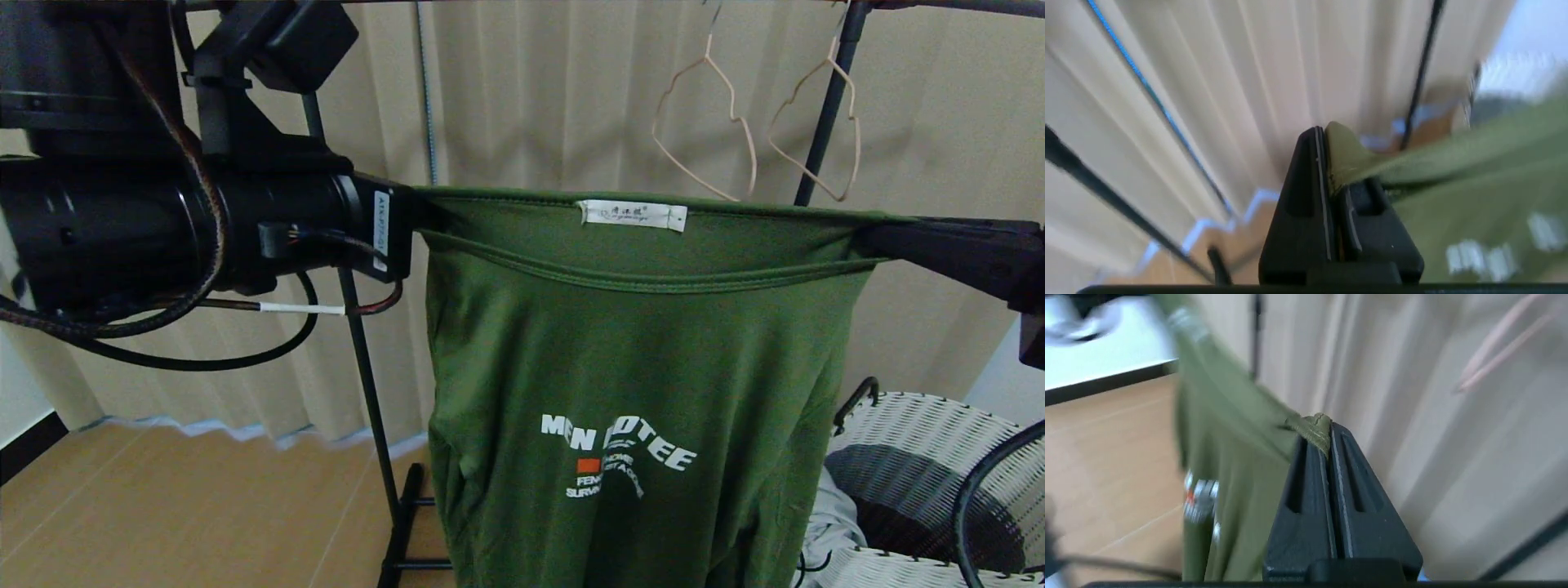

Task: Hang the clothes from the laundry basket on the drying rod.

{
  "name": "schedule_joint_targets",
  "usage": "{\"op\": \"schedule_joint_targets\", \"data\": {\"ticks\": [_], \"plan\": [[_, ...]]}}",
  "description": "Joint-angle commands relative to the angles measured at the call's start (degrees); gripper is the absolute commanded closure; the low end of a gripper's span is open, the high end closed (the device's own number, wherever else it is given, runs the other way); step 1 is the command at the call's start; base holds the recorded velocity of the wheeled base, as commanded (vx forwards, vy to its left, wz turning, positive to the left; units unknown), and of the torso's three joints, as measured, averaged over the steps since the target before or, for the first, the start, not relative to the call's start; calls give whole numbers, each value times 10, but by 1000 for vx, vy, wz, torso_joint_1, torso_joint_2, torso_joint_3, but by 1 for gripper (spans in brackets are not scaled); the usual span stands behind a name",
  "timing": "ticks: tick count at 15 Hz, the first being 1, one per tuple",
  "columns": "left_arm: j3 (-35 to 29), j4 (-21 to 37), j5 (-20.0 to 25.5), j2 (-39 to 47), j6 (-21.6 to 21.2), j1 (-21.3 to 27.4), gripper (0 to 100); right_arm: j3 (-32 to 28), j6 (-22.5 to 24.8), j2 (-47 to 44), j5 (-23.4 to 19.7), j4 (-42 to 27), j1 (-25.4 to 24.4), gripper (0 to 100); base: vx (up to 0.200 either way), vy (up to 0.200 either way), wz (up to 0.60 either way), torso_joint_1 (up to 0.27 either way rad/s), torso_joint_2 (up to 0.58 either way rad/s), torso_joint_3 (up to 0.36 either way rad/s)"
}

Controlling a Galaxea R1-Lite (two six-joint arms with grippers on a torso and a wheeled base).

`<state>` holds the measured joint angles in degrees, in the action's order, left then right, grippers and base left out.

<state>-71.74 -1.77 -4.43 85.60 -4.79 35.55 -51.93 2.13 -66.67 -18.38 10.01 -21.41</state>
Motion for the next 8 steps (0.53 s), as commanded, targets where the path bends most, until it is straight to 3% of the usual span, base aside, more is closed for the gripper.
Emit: {"op": "schedule_joint_targets", "data": {"ticks": [1, 5, 8], "plan": [[2, 55, 37, -54, 0, 1, 100, -12, 1, -57, 24, 45, 9, 100, 0, 0, 0, 0, 0, 0], [5, 135, 133, -116, 0, 1, 100, -31, -4, -139, 38, 147, 9, 100, 0, 0, 0, 0, 0, 0], [27, 137, 178, -145, 0, 20, 100, -75, -22, -187, 36, 182, 8, 100, 0, 0, 0, 0, 0, 0]]}}
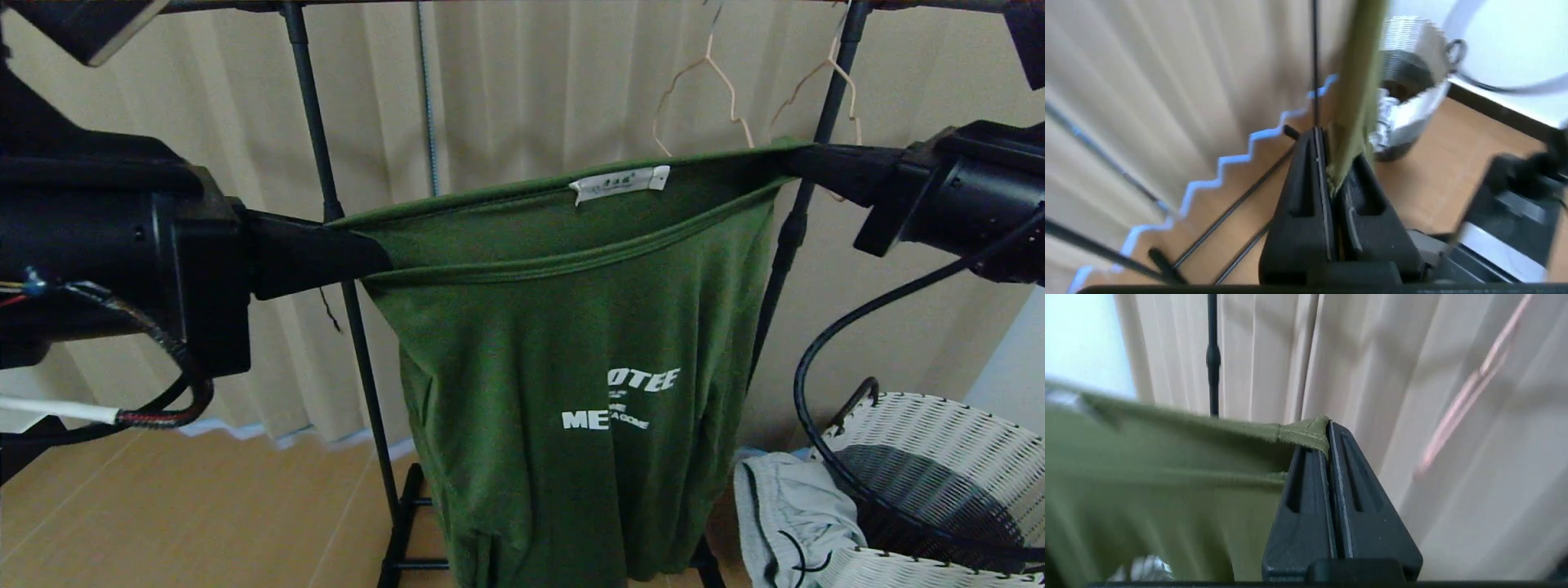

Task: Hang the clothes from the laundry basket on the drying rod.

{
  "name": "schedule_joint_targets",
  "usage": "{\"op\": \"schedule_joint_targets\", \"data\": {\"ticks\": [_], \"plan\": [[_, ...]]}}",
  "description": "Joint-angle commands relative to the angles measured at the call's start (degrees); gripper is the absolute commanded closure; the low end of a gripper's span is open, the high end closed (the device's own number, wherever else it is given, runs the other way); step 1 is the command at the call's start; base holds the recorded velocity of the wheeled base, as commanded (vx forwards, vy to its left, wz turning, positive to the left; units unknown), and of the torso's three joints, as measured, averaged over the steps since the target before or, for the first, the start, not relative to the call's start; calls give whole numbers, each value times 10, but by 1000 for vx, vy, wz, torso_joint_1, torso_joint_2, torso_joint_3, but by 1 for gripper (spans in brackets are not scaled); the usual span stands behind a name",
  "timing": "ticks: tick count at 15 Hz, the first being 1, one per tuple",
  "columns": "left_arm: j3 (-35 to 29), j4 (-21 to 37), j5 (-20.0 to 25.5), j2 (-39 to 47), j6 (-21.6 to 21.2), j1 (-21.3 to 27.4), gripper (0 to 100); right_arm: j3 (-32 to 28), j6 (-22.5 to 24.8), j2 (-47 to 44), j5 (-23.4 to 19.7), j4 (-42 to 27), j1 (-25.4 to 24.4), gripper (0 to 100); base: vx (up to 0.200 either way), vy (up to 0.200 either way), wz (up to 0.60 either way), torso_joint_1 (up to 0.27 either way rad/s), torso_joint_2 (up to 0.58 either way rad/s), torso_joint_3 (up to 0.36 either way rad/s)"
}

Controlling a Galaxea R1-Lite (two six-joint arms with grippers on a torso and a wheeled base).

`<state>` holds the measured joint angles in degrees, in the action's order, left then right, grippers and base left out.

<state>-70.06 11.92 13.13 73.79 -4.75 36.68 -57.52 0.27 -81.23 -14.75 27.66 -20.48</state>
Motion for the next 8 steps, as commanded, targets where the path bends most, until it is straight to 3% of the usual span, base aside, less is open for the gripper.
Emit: {"op": "schedule_joint_targets", "data": {"ticks": [1, 3, 8], "plan": [[19, 0, 2, -34, 0, 18, 100, -30, -9, -47, 1, 6, 0, 100, 0, 0, 0, 0, 0, 0], [39, -2, 1, -50, -1, 41, 100, -44, -12, -64, 1, 7, -1, 100, 0, 0, 0, 0, 0, 0], [35, -7, -4, -47, 1, 46, 100, -37, -11, -51, 10, -2, 0, 100, 0, 0, 0, 0, 0, 0]]}}
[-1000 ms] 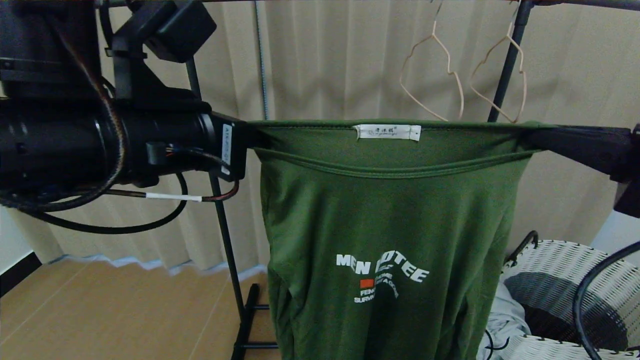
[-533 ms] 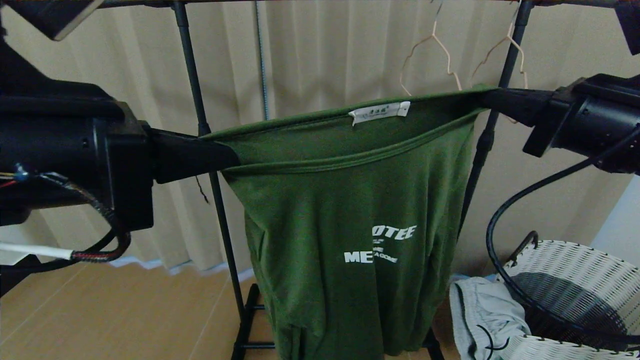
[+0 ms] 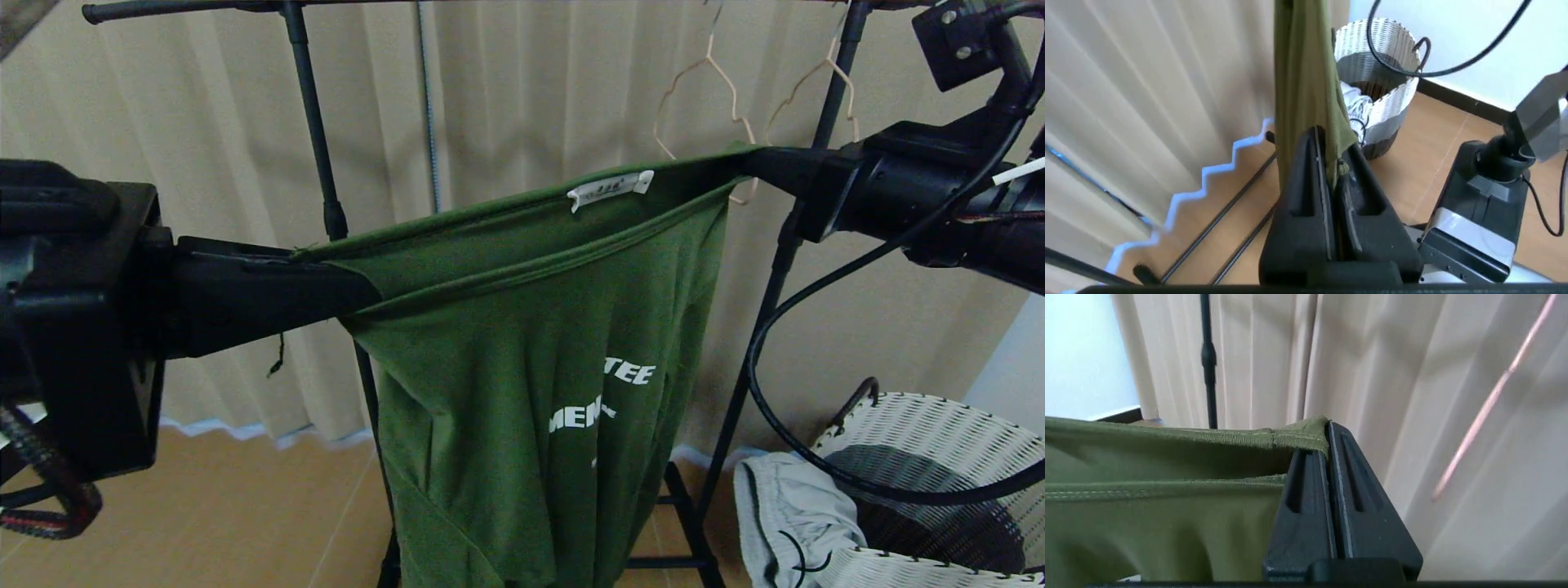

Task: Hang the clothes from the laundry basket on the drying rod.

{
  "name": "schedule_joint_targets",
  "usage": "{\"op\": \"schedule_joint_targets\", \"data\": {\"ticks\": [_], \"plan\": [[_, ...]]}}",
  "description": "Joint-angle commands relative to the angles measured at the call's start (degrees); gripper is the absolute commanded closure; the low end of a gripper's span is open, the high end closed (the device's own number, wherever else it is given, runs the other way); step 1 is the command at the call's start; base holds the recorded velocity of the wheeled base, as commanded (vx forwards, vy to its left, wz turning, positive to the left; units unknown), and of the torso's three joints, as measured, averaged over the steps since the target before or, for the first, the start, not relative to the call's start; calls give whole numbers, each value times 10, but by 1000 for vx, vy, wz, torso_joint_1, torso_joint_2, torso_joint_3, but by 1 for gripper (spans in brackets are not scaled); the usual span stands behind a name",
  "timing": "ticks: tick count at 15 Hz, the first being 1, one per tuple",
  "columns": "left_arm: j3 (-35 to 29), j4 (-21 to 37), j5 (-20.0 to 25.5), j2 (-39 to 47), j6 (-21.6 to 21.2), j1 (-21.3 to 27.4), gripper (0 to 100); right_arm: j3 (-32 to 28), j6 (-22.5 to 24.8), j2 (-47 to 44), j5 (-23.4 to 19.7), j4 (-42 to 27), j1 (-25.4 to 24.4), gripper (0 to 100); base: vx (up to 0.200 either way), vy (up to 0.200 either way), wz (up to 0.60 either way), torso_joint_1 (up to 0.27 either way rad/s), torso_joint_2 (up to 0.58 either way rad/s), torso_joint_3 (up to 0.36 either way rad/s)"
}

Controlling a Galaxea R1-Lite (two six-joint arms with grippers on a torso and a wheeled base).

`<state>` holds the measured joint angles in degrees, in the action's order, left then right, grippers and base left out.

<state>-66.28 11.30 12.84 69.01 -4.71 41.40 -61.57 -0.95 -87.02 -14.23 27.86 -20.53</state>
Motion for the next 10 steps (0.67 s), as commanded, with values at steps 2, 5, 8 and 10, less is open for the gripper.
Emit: {"op": "schedule_joint_targets", "data": {"ticks": [2, 5, 8, 10], "plan": [[-17, -15, -43, 19, 0, -6, 100, 10, 2, 33, 17, -25, 1, 100, 0, 0, 0, 0, 0, 0], [-32, -83, -152, 80, -4, -5, 100, 10, 2, 95, 22, -89, 1, 100, 0, 0, 0, 0, 0, 0], [-51, -167, -184, 122, -4, -6, 100, 48, 2, 144, 21, -133, -4, 100, 0, 0, 0, 0, 0, 0], [-51, -167, -184, 119, -3, -6, 100, 71, 2, 151, 21, -122, -4, 100, 0, 0, 0, 0, 0, 0]]}}
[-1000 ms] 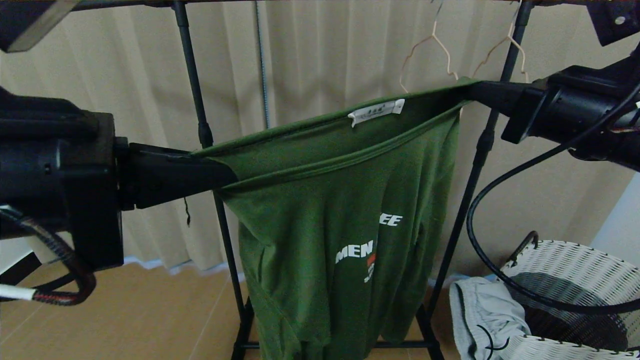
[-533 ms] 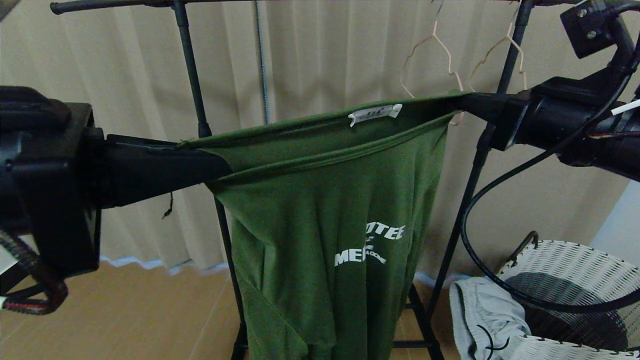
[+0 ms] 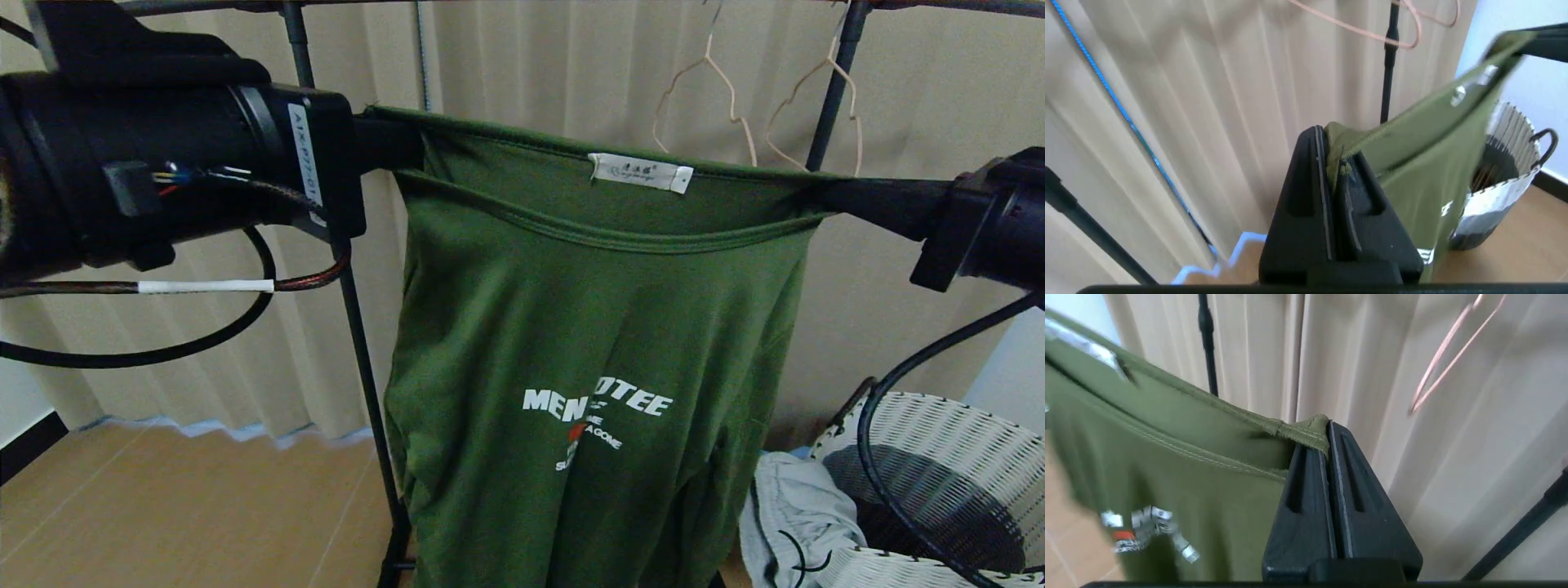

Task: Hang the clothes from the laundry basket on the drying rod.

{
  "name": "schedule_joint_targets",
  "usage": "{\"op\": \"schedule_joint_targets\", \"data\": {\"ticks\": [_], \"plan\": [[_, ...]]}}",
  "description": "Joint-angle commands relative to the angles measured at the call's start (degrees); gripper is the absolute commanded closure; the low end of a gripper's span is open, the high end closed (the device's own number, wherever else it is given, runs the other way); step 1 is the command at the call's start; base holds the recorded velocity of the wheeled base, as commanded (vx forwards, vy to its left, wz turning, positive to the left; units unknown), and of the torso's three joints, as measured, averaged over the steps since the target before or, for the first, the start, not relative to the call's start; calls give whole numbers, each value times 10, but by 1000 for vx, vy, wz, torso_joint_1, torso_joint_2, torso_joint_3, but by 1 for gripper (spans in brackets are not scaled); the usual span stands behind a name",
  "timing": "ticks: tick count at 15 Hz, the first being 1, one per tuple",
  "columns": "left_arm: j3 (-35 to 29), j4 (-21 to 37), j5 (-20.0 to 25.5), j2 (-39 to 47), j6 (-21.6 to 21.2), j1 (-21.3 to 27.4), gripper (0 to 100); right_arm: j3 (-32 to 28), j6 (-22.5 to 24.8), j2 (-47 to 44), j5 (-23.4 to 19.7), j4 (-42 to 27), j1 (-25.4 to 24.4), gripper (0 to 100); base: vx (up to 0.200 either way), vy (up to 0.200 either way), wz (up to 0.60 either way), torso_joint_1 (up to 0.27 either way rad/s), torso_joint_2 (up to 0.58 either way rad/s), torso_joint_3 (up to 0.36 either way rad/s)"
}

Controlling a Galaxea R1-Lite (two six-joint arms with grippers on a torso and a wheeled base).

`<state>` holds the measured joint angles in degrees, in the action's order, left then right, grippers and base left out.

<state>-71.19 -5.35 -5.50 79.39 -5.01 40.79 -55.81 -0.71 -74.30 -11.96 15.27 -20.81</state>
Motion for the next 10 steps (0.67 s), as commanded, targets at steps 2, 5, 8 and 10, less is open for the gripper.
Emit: {"op": "schedule_joint_targets", "data": {"ticks": [2, 5, 8, 10], "plan": [[0, 2, 0, 14, 0, 1, 100, 6, -1, 23, -2, 4, 0, 100, 0, 0, 0, 0, 0, 0], [18, 7, 0, 3, -2, 1, 100, -10, -1, 21, -4, 4, 0, 100, 0, 0, 0, 0, 0, 0], [43, 9, 0, -5, -2, 1, 100, -4, -1, 19, -3, 4, 0, 100, 0, 0, 0, 0, 0, 0], [43, 29, 0, -10, -2, 1, 100, -5, 0, 16, -3, 3, 0, 100, 0, 0, 0, 0, 0, 0]]}}
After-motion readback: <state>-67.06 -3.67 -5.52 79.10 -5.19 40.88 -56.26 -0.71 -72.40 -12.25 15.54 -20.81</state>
